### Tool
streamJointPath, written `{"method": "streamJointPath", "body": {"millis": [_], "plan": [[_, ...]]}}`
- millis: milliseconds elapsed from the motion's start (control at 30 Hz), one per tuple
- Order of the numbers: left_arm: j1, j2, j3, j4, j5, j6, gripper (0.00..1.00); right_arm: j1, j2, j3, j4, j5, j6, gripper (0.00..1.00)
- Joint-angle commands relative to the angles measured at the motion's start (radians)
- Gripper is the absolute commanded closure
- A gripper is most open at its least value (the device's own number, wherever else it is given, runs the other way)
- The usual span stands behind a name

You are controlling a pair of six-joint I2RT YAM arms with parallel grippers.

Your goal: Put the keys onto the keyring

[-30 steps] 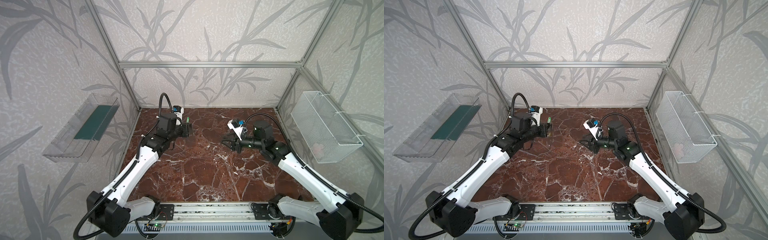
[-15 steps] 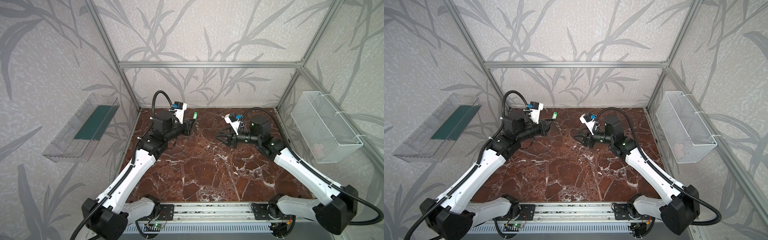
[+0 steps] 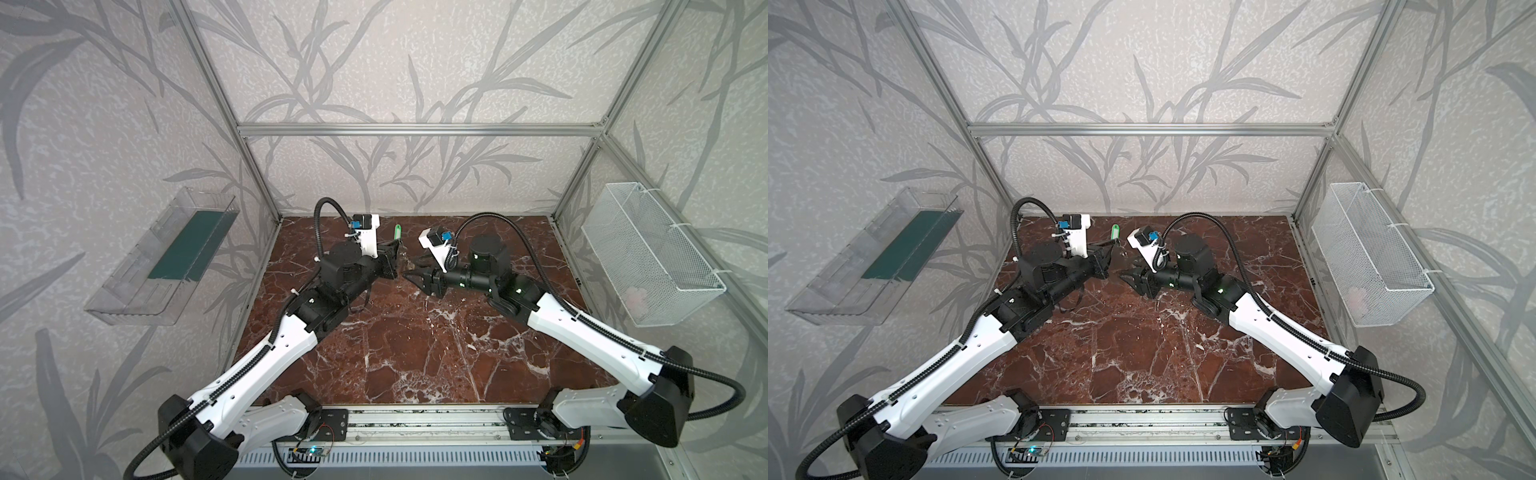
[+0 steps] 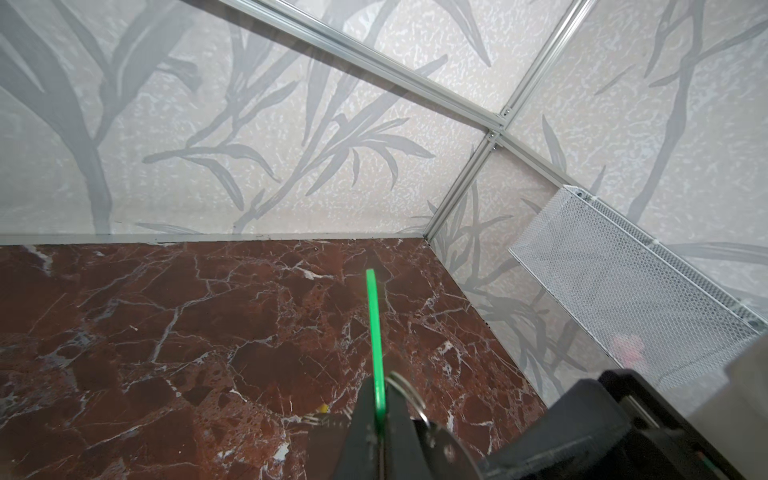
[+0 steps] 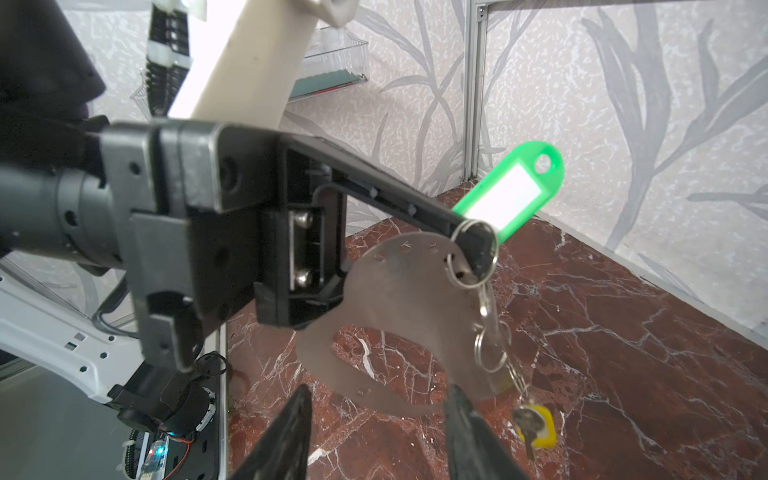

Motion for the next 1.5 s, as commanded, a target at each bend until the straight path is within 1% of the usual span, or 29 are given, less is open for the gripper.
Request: {"method": "streamJointPath", "body": {"millis": [0,167,333,400,467,633,800,900,967,1033,1133,1233,1267,1300,1333,1467], "plan": [[-0.006,-0.010,-0.001,0.071,-0.101,-0.016,1.00,0.027,-0.004,0.025,0.042,0.040,0.006,0.49],[-0.011,-0.010,0.014,0.056,-0.157,-0.044,1.00,0.074,-0.011,0.002,0.039,0.117,-0.031,0.48],[-0.022,-0.009,0.014,0.063,-0.223,-0.091,1.00,0.152,0.010,-0.017,0.092,0.267,-0.077,0.48],[-0.027,-0.007,0.013,0.069,-0.240,-0.102,1.00,0.178,0.027,-0.016,0.112,0.302,-0.092,0.47],[-0.032,-0.007,0.011,0.079,-0.242,-0.110,1.00,0.201,0.050,-0.009,0.128,0.371,-0.093,0.47],[-0.050,-0.005,0.016,0.091,-0.243,-0.120,1.00,0.210,0.093,-0.011,0.207,0.474,-0.070,0.47],[-0.063,-0.012,0.019,0.090,-0.256,-0.121,1.00,0.210,0.108,-0.011,0.255,0.549,-0.092,0.50],[-0.067,-0.014,0.017,0.090,-0.260,-0.122,1.00,0.210,0.104,-0.012,0.266,0.595,-0.110,0.53],[-0.068,-0.019,0.013,0.093,-0.261,-0.122,1.00,0.210,0.097,-0.016,0.271,0.607,-0.120,0.58],[-0.067,-0.022,0.010,0.095,-0.262,-0.120,1.00,0.210,0.088,-0.020,0.269,0.612,-0.133,0.67],[-0.068,-0.027,0.006,0.091,-0.265,-0.117,1.00,0.210,0.070,-0.027,0.264,0.615,-0.152,0.78],[-0.068,-0.036,-0.005,0.099,-0.266,-0.116,1.00,0.210,0.044,-0.032,0.250,0.618,-0.176,0.86],[-0.068,-0.038,-0.007,0.103,-0.263,-0.113,1.00,0.210,0.037,-0.031,0.245,0.621,-0.184,0.90],[-0.067,-0.040,-0.010,0.103,-0.262,-0.110,1.00,0.210,0.029,-0.030,0.238,0.623,-0.192,0.97],[-0.068,-0.044,-0.012,0.103,-0.262,-0.108,1.00,0.209,0.020,-0.028,0.229,0.627,-0.200,1.00],[-0.068,-0.056,-0.022,0.118,-0.250,-0.091,1.00,0.198,-0.013,-0.023,0.193,0.608,-0.216,1.00]]}}
